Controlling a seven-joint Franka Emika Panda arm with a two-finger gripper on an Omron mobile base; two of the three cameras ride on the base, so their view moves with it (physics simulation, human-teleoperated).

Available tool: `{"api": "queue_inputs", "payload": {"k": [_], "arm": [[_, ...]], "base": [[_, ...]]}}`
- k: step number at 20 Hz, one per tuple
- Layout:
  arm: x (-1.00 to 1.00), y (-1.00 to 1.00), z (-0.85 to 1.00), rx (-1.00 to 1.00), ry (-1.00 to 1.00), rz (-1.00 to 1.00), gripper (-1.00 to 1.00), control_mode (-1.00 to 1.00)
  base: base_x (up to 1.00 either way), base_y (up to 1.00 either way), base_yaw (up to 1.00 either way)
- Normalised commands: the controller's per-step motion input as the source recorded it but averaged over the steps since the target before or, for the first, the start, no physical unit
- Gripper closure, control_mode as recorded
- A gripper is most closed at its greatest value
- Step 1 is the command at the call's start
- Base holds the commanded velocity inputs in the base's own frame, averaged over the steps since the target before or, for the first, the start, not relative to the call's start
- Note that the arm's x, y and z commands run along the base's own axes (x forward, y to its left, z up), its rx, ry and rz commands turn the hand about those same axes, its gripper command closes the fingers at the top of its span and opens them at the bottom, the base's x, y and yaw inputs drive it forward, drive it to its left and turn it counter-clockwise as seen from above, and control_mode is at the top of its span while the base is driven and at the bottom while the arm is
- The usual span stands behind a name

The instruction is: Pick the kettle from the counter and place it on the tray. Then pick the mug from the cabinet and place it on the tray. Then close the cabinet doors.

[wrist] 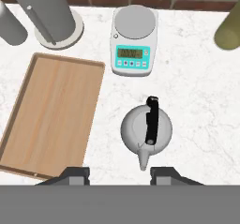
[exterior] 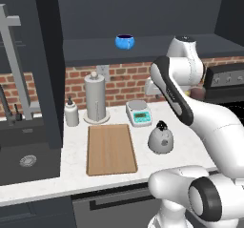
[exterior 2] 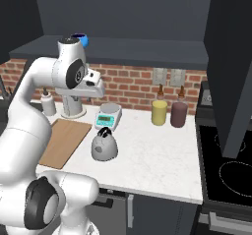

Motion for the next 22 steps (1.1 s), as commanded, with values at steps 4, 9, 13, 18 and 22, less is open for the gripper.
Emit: {"api": "queue_inputs", "payload": {"k": [4,9,13,18,22], "arm": [[-0.14,0.0,-0.03,0.0,-0.01,0.0,-1.0,-1.0],[-0.45,-0.04,-0.22,0.0,-0.03,0.02,-1.0,-1.0],[-0.46,-0.08,-0.42,0.0,0.0,0.0,-1.0,-1.0],[-0.2,-0.26,-0.48,0.0,0.0,0.0,-1.0,-1.0],[0.02,-0.25,-0.52,0.0,0.01,0.0,-1.0,-1.0]], "base": [[0.0,0.0,0.0],[0.0,0.0,0.0],[0.0,0.0,0.0],[0.0,0.0,0.0],[0.0,0.0,0.0]]}}
